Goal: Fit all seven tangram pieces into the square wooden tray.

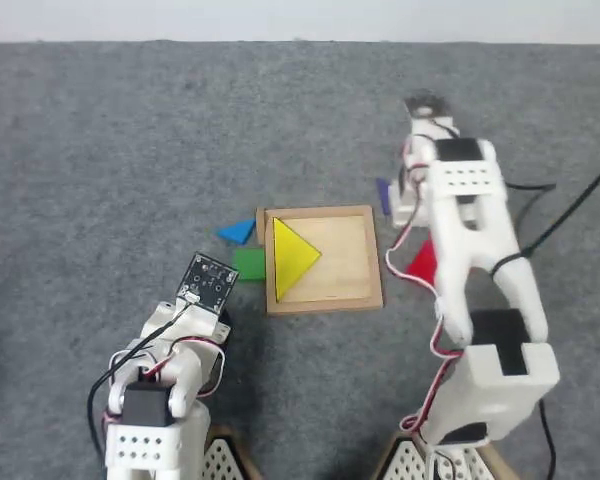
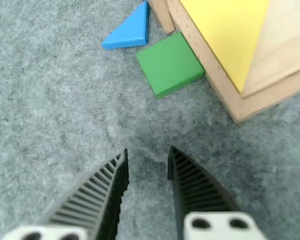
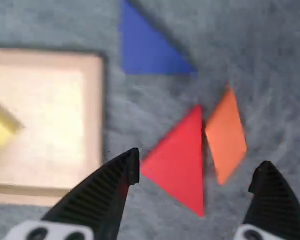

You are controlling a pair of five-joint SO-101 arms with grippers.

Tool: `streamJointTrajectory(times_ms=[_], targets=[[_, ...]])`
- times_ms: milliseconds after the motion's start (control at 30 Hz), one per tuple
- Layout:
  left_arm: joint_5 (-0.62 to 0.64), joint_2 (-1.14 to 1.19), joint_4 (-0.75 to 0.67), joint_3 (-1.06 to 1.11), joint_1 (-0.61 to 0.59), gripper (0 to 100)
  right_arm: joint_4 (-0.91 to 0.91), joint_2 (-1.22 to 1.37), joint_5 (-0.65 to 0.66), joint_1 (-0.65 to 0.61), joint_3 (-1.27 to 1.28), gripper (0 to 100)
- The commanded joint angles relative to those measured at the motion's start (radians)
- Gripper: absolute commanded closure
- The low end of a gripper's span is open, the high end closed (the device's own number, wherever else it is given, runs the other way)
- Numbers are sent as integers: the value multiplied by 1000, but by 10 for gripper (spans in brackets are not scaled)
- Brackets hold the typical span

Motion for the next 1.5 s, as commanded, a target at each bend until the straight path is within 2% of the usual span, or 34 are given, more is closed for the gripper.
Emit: streamJointTrajectory(times_ms=[0,167,267,400,867,1167,1367,1467], targets=[[2,-15,6,-12,-6,863,-33,-48,57,38,115,641],[2,-15,6,-12,-6,863,-240,-249,77,18,476,643],[2,-15,6,-12,-6,863,-308,-305,75,-7,585,644],[2,-15,6,-12,-6,863,-317,-266,58,-19,568,643],[2,-15,6,-12,-6,863,-315,-56,-132,-62,381,641],[2,-15,6,-12,-6,863,-315,36,-149,-50,341,645],[2,-15,6,-12,-6,863,-317,42,-150,-27,339,750],[2,-15,6,-12,-6,863,-315,42,-149,-28,342,756]])
